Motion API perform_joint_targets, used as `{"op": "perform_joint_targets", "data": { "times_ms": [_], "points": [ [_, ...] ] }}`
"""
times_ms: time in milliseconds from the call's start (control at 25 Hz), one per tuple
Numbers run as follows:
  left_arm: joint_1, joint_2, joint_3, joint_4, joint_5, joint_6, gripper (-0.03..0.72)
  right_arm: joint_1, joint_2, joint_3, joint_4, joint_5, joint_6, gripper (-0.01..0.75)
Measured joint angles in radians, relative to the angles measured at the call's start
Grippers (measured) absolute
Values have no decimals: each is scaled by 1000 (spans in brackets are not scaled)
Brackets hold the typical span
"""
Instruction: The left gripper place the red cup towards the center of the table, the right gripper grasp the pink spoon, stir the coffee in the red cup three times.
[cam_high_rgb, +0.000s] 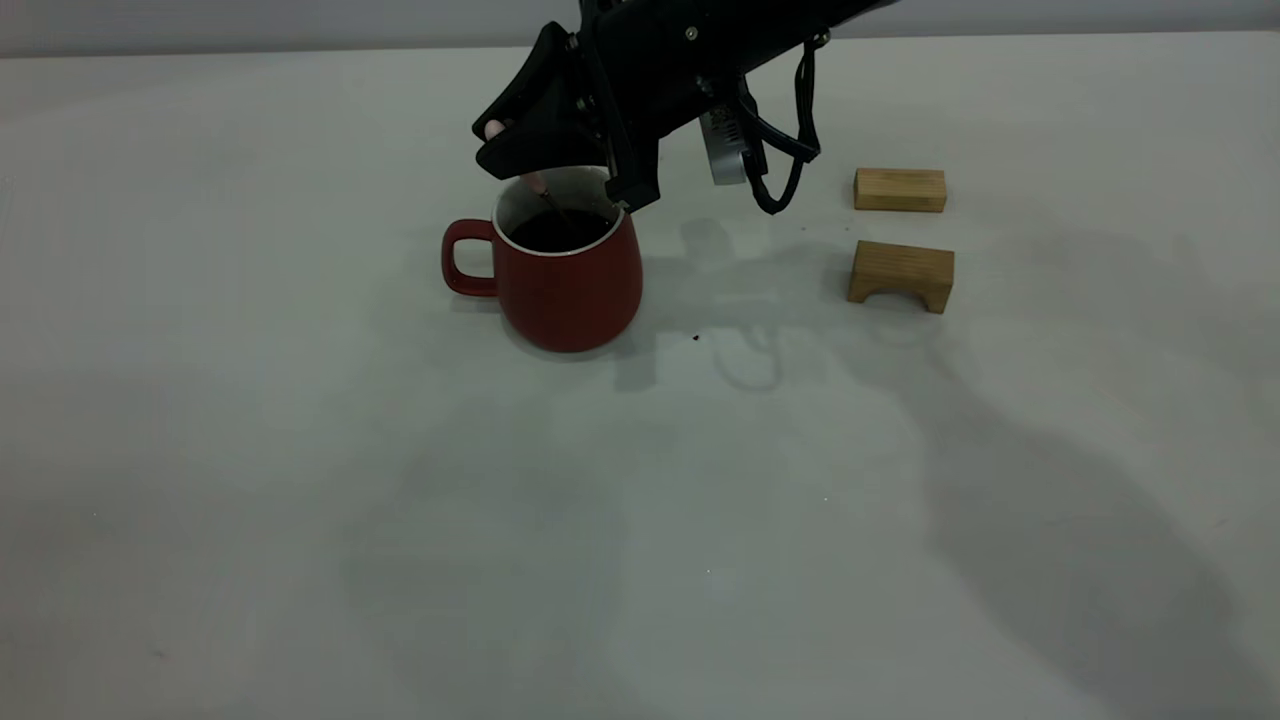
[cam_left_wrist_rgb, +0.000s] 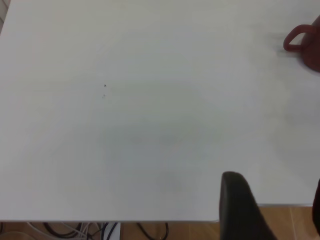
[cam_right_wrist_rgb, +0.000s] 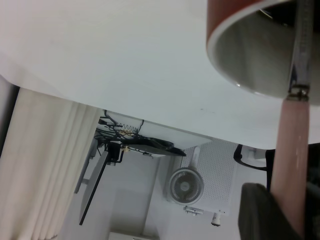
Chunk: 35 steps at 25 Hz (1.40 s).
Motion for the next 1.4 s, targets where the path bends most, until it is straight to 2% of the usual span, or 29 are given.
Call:
{"op": "perform_joint_targets", "data": {
  "times_ms": [240, 360, 640, 720, 800, 1000, 1120, 1320, 1400],
  "points": [
    [0, 0, 0, 0, 0, 0, 426, 0, 0, 0, -10, 10, 0, 147],
    [0, 0, 0, 0, 0, 0, 426, 0, 0, 0, -20, 15, 0, 188],
    [0, 0, 0, 0, 0, 0, 426, 0, -3, 0, -129, 71, 0, 496],
    [0, 0, 0, 0, 0, 0, 426, 0, -24, 1, -231, 91, 0, 560],
    [0, 0, 0, 0, 0, 0, 426, 0, -74, 1, -368, 111, 0, 593],
    [0, 0, 0, 0, 0, 0, 426, 0, -306, 1, -693, 156, 0, 571],
    [0, 0, 0, 0, 0, 0, 426, 0, -440, 1, -876, 236, 0, 529],
    [0, 0, 0, 0, 0, 0, 426, -1, -625, 1, -974, 368, -14, 460],
    [0, 0, 0, 0, 0, 0, 426, -2, -693, 1, -1012, 391, -96, 435]
  ]
}}
